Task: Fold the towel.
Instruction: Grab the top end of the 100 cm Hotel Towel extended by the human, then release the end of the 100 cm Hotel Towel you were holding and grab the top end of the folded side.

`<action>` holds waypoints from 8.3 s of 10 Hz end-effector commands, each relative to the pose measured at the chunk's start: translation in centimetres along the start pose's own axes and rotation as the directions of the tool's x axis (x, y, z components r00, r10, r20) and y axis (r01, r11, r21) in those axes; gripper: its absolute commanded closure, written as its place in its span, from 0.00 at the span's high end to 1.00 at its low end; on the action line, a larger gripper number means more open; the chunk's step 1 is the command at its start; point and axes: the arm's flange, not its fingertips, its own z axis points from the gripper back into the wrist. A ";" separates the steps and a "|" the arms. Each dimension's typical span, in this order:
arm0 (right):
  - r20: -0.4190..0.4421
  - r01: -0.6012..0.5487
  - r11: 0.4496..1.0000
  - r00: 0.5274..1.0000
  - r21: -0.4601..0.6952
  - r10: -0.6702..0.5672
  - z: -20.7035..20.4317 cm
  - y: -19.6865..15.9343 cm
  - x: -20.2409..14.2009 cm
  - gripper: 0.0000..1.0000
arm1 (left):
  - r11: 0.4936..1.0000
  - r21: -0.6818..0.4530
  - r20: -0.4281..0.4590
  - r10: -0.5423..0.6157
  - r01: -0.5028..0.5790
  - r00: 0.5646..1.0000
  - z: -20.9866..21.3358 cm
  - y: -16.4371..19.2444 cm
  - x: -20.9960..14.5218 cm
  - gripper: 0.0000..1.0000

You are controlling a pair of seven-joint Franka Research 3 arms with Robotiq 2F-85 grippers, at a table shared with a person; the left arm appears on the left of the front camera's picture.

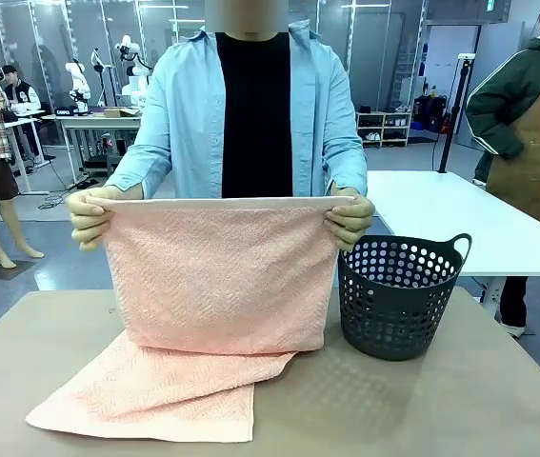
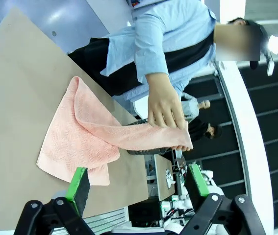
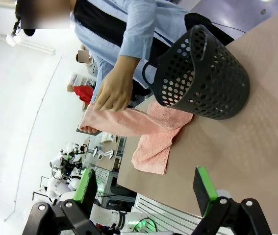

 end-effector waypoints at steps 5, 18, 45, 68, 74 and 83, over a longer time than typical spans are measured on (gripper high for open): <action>-0.340 -0.791 0.612 0.576 -0.001 0.744 -7.1 14.7 6.7 1.00 | 0.580 -0.050 -0.445 -0.742 0.813 0.501 -5.9 -15.2 1.9 1.00; -0.476 -0.941 0.169 0.009 0.294 0.879 -15.6 26.7 7.7 1.00 | 0.028 -0.349 -0.563 -0.805 0.937 -0.186 -14.9 -27.6 -2.1 1.00; -0.600 -0.808 -0.070 -0.489 0.585 0.633 -43.4 30.4 1.9 1.00 | -0.218 -0.521 -0.669 -0.496 0.825 -0.554 -42.7 -32.8 -7.3 1.00; -0.738 -0.814 0.086 -0.470 0.575 0.485 -49.7 29.3 0.1 0.00 | -0.104 -0.556 -0.699 -0.478 0.825 -0.532 -45.6 -29.5 -8.5 0.00; -0.714 -0.801 0.071 -0.485 0.595 0.505 -49.3 28.8 0.2 0.00 | -0.105 -0.554 -0.704 -0.471 0.826 -0.532 -45.6 -29.4 -8.7 0.00; -0.714 -0.801 0.071 -0.485 0.595 0.505 -49.3 28.8 0.2 0.00 | -0.105 -0.554 -0.704 -0.471 0.826 -0.532 -45.6 -29.4 -8.7 0.00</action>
